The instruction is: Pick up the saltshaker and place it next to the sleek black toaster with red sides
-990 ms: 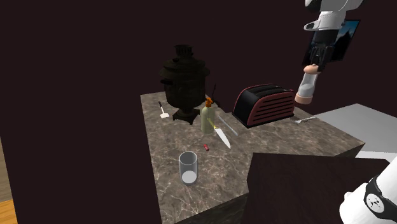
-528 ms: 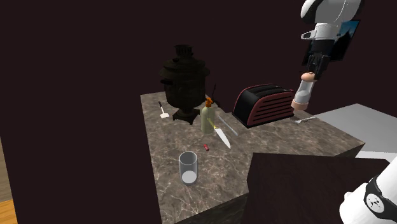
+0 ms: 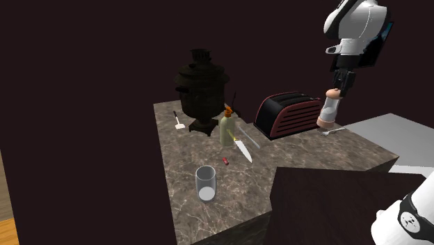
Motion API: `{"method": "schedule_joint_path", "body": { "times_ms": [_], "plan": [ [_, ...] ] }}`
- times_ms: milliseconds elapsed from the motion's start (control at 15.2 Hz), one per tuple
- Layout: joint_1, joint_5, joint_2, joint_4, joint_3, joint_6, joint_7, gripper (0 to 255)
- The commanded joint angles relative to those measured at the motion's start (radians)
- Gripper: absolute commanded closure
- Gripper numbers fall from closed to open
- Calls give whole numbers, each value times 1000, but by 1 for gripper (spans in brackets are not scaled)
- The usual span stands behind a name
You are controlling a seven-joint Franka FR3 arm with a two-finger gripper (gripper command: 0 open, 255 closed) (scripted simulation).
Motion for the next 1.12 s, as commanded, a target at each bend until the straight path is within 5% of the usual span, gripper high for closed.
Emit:
{"method": "schedule_joint_path", "body": {
  "times_ms": [0, 1056],
  "plan": [
    [-10, 19, 20, -6, 10, 19, -12, 255],
    [-91, 166, 180, -44, 111, 172, -105, 255]
  ]
}}
